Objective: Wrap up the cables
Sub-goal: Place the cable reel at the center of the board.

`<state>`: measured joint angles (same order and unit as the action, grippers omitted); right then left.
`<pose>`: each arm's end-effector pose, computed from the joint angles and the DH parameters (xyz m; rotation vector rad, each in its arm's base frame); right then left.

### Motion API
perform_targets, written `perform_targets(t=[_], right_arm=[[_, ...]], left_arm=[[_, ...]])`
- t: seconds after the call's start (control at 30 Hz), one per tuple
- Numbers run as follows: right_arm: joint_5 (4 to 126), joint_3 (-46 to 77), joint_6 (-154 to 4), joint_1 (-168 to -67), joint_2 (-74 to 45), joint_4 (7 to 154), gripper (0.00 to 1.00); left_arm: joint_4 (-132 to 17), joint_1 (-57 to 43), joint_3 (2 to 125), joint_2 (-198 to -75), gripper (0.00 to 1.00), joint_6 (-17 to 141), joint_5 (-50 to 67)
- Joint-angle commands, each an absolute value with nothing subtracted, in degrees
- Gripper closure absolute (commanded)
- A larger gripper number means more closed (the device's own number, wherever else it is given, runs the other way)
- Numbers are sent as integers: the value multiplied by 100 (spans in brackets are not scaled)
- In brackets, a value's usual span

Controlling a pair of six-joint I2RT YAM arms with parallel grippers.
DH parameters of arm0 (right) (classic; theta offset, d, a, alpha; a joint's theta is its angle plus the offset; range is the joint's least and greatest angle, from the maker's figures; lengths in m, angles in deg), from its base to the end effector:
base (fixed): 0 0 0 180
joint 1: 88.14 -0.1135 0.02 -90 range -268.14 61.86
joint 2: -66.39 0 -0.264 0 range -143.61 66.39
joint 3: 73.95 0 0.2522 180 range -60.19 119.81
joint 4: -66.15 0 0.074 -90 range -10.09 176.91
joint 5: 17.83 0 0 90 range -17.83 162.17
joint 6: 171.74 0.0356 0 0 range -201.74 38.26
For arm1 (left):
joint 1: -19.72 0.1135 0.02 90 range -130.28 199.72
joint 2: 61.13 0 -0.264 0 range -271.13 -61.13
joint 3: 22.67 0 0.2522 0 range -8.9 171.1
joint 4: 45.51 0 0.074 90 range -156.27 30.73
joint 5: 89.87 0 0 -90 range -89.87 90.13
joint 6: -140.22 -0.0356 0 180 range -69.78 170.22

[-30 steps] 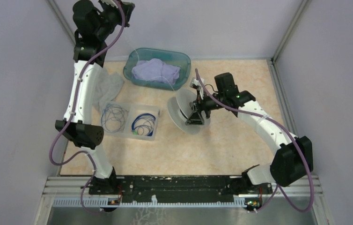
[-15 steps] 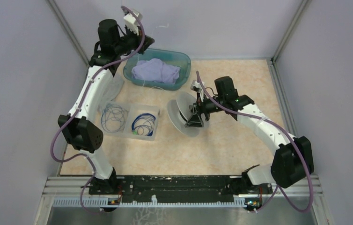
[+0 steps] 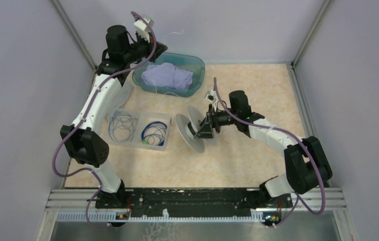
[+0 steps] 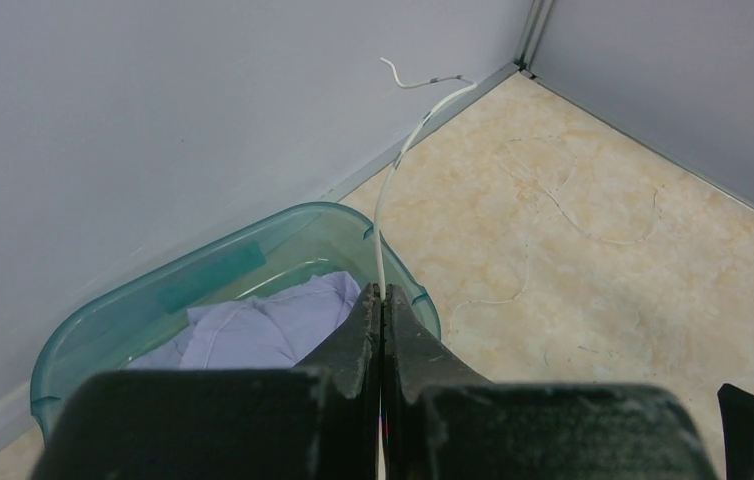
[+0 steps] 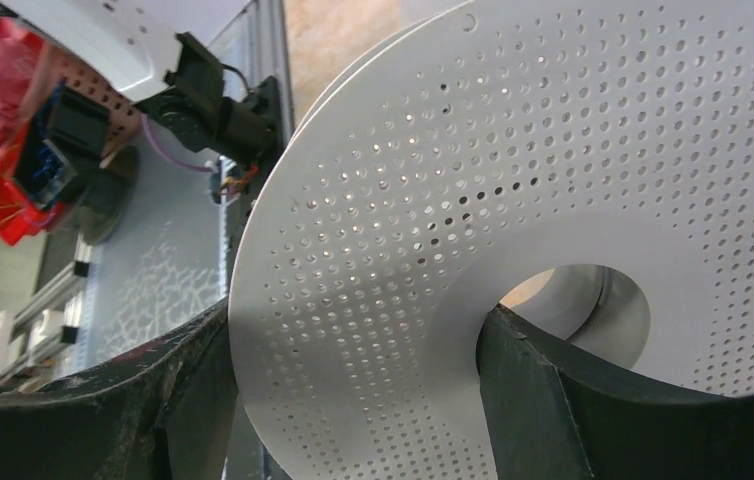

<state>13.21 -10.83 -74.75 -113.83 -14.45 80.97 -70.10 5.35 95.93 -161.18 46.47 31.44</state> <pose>0.2536 0.1558 0.2477 -0.9583 1.9164 1.4259 0.3916 -0.1194 0.4427 0.6683 1.5583 -0.5957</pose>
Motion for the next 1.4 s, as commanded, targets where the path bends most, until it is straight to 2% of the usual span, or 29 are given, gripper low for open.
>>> perform_targets(t=[0.0, 0.1, 0.37, 0.63, 1.07, 1.2, 1.37], right_arm=[[367, -1346, -6277, -11396, -1556, 5725, 90], [212, -1416, -6123, -11554, -1635, 5358, 91], [-30, -1107, -6774, -12287, -1718, 6303, 92], [544, -885, -7553, -12341, -1842, 7127, 96], [1393, -520, -8011, -11255, -1907, 7647, 98], [1401, -314, -7903, -10872, -2005, 7636, 98], [957, -164, -7830, -10863, -1924, 7741, 98]], left_arm=[[-6915, 548, 9558, -15948, 100, 4508, 3138], [-6921, 548, 9560, -15957, 100, 4511, 3121], [-6912, 532, 9651, -16040, 100, 4556, 3112], [-6972, 472, 9631, -15991, 100, 4549, 3123], [-6847, 315, 8940, -15534, 100, 4537, 3183], [-6825, 247, 8748, -15442, 100, 4523, 3222], [-6790, 217, 8571, -15404, 100, 4510, 3236]])
